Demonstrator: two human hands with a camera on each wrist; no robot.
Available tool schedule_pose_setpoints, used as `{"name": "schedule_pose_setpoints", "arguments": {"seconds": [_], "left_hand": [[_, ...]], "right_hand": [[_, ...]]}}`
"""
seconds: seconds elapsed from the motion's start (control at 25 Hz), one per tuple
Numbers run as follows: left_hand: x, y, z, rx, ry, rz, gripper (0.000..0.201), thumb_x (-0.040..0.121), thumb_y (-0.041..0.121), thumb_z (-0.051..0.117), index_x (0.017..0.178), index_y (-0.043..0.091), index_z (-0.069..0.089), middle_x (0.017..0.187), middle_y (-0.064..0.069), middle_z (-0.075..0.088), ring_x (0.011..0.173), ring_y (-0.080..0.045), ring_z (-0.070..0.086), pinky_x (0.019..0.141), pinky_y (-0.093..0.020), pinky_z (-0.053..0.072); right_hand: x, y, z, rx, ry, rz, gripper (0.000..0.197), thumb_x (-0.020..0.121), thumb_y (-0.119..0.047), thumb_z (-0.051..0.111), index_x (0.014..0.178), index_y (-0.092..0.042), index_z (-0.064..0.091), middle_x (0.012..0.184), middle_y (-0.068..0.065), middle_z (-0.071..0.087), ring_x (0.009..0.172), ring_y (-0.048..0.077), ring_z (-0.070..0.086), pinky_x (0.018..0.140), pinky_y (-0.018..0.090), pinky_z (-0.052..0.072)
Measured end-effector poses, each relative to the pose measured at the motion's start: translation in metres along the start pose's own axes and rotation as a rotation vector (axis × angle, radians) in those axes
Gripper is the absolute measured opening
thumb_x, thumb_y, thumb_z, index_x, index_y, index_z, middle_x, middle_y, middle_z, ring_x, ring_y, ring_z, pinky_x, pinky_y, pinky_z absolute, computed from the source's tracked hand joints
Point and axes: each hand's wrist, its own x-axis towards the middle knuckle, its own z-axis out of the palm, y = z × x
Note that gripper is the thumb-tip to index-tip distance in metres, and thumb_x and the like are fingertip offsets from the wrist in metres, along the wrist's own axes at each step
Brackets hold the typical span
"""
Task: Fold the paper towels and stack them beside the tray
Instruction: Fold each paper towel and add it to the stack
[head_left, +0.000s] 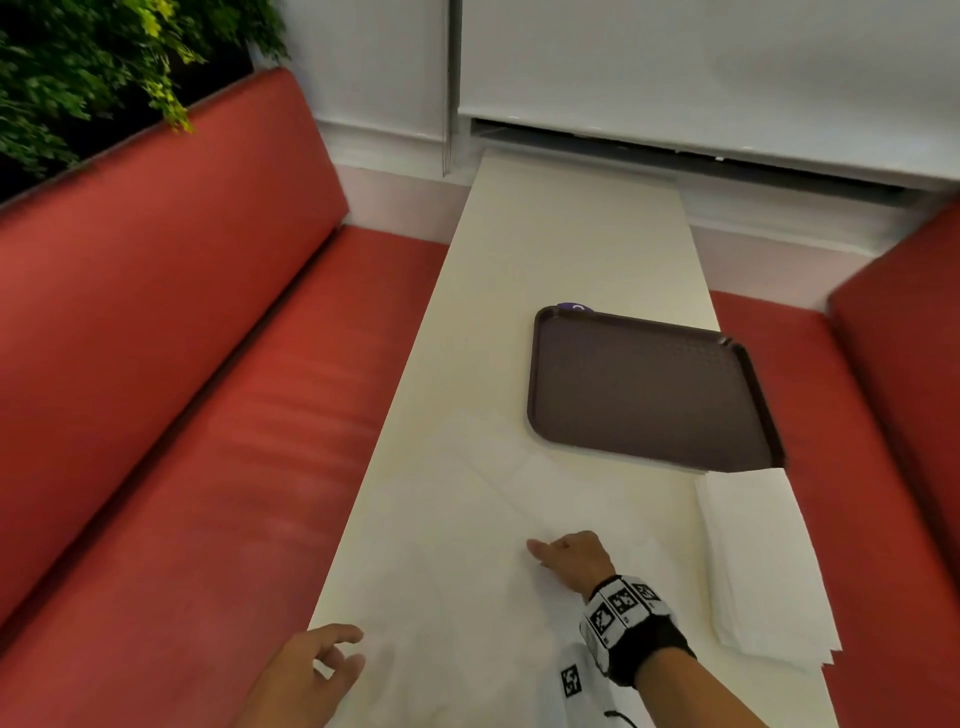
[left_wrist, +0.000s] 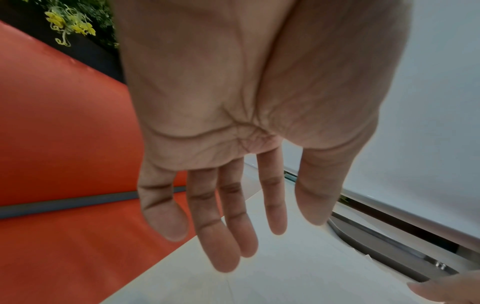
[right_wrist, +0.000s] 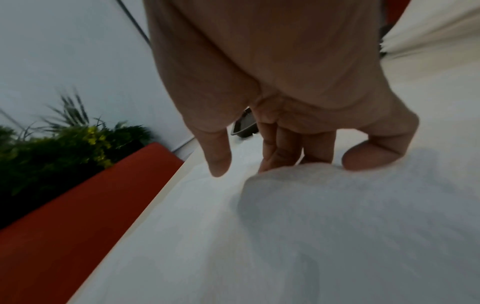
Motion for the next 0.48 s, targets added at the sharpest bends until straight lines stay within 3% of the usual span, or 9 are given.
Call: {"name": "schedule_pose_setpoints", "arguments": {"seconds": [0.08,0.2,0.24,0.36,0.48], "left_hand": [[0.000,-0.005,-0.002,-0.025,0.012,0.010,0.046,0.073,0.016,0.076,0.063,0.058,0.062,0.065,-0.006,0.064,0.035,-0.002,0.045,0.052,-0.011,0.039],[0.000,-0.008,-0.004,-0.006,0.026,0.001,0.049,0.072,0.018,0.075,0.058,0.061,0.060,0.065,-0.006,0.065,0.036,-0.003,0.045,0.054,-0.015,0.043],[0.000,-0.009,-0.003,0.004,0.025,-0.001,0.049,0.072,0.018,0.075,0.058,0.062,0.060,0.064,-0.005,0.066,0.036,-0.003,0.046,0.055,-0.016,0.043],[0.000,-0.004,-0.003,-0.018,0.020,0.013,0.057,0.073,0.016,0.075,0.067,0.069,0.055,0.062,-0.003,0.064,0.036,-0.003,0.046,0.055,-0.017,0.042],[0.008,0.025,0.002,-0.155,-0.012,0.097,0.045,0.077,0.015,0.074,0.074,0.059,0.062,0.061,-0.001,0.063,0.049,0.001,0.054,0.061,-0.017,0.044]], "right_hand": [[0.009,0.000,0.000,0.172,-0.017,0.051,0.040,0.088,-0.036,0.064,0.057,-0.011,0.057,0.077,0.006,0.067,0.080,0.023,0.061,0.084,0.032,0.049],[0.013,-0.006,-0.002,0.546,0.030,0.133,0.025,0.090,-0.017,0.063,0.068,-0.006,0.059,0.069,0.005,0.059,0.064,0.018,0.057,0.062,0.026,0.051],[0.008,-0.013,-0.006,0.647,0.088,0.124,0.021,0.088,-0.014,0.064,0.070,-0.005,0.060,0.069,0.006,0.059,0.064,0.019,0.056,0.060,0.028,0.050],[-0.021,-0.035,-0.032,0.624,0.350,-0.112,0.029,0.084,-0.015,0.062,0.057,-0.010,0.051,0.058,0.002,0.050,0.060,0.020,0.047,0.059,0.031,0.041],[-0.062,-0.052,-0.070,0.766,0.279,-0.399,0.029,0.086,-0.008,0.050,0.060,-0.015,0.039,0.062,0.004,0.036,0.061,0.017,0.034,0.053,0.027,0.028]]}}
